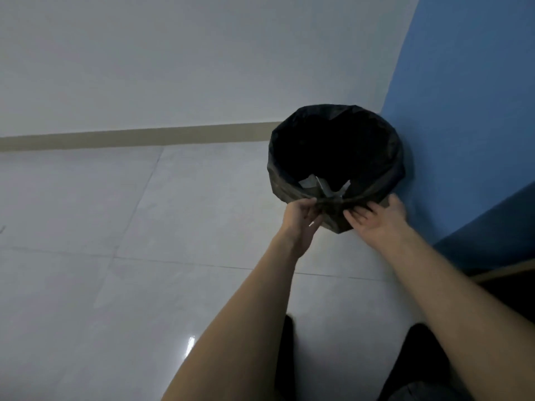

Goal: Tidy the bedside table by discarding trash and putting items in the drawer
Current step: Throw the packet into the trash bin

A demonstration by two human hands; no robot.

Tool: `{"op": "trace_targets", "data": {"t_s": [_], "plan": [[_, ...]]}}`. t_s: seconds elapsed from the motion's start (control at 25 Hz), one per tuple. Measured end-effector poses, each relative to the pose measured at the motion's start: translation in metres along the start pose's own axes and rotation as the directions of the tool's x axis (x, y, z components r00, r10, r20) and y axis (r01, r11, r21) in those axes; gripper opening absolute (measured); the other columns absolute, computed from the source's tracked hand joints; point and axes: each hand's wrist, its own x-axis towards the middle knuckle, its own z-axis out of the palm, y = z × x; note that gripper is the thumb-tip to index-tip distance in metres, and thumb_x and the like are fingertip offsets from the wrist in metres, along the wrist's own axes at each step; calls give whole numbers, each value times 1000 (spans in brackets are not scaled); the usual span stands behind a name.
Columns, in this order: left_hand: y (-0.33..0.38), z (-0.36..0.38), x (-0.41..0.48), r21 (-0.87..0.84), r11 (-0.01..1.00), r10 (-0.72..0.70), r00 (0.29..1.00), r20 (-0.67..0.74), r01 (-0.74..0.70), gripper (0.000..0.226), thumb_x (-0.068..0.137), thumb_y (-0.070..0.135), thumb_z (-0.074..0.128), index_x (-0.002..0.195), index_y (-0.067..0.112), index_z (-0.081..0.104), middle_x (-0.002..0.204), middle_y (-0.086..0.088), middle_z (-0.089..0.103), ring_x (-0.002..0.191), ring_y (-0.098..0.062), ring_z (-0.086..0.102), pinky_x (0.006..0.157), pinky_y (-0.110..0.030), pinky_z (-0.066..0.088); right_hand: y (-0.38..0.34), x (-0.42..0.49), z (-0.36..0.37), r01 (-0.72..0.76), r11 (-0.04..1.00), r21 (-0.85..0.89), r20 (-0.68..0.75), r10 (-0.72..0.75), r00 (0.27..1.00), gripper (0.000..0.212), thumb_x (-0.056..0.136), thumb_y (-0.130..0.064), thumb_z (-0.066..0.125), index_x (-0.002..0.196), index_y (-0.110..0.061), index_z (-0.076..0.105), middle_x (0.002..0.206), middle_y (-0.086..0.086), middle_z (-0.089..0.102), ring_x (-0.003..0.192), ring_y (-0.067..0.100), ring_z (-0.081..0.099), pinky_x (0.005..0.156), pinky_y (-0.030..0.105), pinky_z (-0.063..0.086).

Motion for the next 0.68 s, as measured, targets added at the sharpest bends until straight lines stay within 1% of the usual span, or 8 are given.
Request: {"op": "trace_targets", "data": {"t_s": [0.08, 0.12, 0.2, 0.24, 0.32, 0.48, 0.6, 0.68], "plan": [[3, 5, -3, 51, 998, -38, 999, -10, 38, 17, 90, 9, 40, 85, 11, 55, 89, -4, 60, 93, -19, 54, 115, -41, 28, -7, -5, -2, -13, 1000, 27, 8, 13, 1000, 64, 95, -49, 24, 142, -6, 27, 149, 19, 30, 137, 32, 30, 112, 42, 26], [5, 6, -9, 69, 996, -52, 998, -27, 53, 17, 90, 11, 40, 88, 12, 57, 106, -5, 62, 108, -23, 52, 117, -42, 23, -8, -14, -3, -21, 999, 34, 18, 21, 1000, 64, 95, -49, 23, 143, -6, 25, 150, 19, 28, 138, 33, 28, 112, 42, 24], [1, 9, -30, 98, 991, -89, 994, -61, 94, 30, 89, 14, 40, 113, 8, 57, 143, -9, 44, 136, -29, 34, 118, -43, 18, -9, -41, -13, -21, 999, 48, 39, 19, 999, 65, 95, -49, 22, 143, -6, 25, 151, 19, 27, 137, 34, 29, 112, 42, 25], [-3, 13, -44, 100, 988, -108, 991, -76, 115, 42, 89, 15, 40, 129, 6, 50, 150, -11, 35, 140, -30, 28, 117, -43, 18, -10, -59, -20, -13, 999, 50, 54, 10, 998, 65, 95, -50, 22, 142, -5, 27, 150, 19, 29, 137, 34, 30, 111, 43, 26], [-15, 27, -79, 92, 988, -119, 990, -72, 126, 51, 90, 14, 40, 140, 4, 38, 153, -13, 29, 141, -30, 27, 116, -42, 19, -10, -102, -34, 32, 999, 18, 87, -33, 996, 63, 95, -48, 23, 140, -4, 30, 148, 19, 33, 135, 34, 33, 106, 44, 32], [-52, 68, -161, 241, 964, -116, 993, 14, 110, 46, 92, 9, 41, 138, 5, 40, 148, -10, 38, 138, -27, 32, 112, -38, 23, -16, -200, -69, 231, 948, -219, 66, -222, 973, 52, 97, -36, 31, 137, -3, 35, 144, 17, 40, 131, 33, 40, 105, 42, 35], [-90, 104, -223, 431, 902, -104, 982, 156, 27, 34, 90, 0, 45, 122, 7, 55, 132, -12, 50, 125, -25, 44, 93, -25, 37, -37, -279, -112, 468, 706, -532, 97, -499, 861, 39, 96, -17, 42, 134, -7, 43, 140, 12, 46, 127, 25, 45, 99, 33, 38], [-122, 131, -260, 551, 833, -88, 972, 218, -48, 40, 89, -4, 45, 129, -2, 50, 129, -11, 51, 120, -22, 47, 83, -12, 42, -54, -336, -152, 541, 353, -763, 188, -680, 709, 39, 92, -13, 48, 131, -11, 48, 137, 8, 50, 125, 23, 47, 99, 29, 36]]}}
